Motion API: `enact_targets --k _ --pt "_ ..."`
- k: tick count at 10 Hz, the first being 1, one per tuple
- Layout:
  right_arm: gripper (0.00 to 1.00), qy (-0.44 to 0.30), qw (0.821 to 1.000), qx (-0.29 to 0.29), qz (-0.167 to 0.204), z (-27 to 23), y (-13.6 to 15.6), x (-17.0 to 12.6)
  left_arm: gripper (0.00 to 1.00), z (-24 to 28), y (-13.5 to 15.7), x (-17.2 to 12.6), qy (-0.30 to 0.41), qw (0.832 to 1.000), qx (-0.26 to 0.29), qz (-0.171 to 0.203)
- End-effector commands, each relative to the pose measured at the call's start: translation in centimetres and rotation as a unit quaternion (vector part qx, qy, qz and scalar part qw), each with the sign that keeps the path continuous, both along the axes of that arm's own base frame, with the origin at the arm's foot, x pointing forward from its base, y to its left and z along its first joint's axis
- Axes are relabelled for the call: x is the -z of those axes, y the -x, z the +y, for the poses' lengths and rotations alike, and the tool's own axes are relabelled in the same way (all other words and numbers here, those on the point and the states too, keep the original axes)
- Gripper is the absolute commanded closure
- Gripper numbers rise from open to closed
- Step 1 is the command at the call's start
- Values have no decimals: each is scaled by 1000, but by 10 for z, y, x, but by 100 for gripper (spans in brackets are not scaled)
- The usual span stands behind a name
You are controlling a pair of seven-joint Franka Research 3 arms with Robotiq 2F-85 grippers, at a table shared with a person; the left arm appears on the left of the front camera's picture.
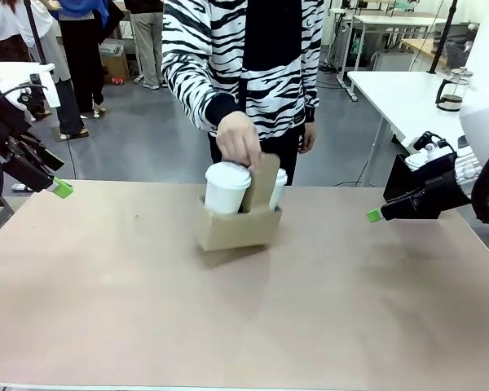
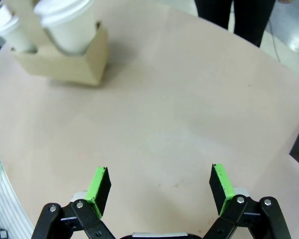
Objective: Pour a drink into a cup and package it in a carrier.
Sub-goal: Insert the held 600 ml Paper Cup into the Cup Carrier.
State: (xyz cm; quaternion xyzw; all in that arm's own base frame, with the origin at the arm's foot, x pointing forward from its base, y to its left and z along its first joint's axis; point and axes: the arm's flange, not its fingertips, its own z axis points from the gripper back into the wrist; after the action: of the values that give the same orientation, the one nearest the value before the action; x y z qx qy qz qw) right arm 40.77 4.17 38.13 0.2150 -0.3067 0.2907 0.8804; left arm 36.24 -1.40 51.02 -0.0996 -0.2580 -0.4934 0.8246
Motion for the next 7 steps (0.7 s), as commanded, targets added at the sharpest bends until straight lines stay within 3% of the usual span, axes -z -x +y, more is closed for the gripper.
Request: enact_targets --k 1,7 --pt "0 0 1000 -6 1 -2 1 1 0 2 1 -1 -5 1000 2 0" --pt "0 0 1000 -6 1 -2 1 1 0 2 1 -1 -5 1000 2 0"
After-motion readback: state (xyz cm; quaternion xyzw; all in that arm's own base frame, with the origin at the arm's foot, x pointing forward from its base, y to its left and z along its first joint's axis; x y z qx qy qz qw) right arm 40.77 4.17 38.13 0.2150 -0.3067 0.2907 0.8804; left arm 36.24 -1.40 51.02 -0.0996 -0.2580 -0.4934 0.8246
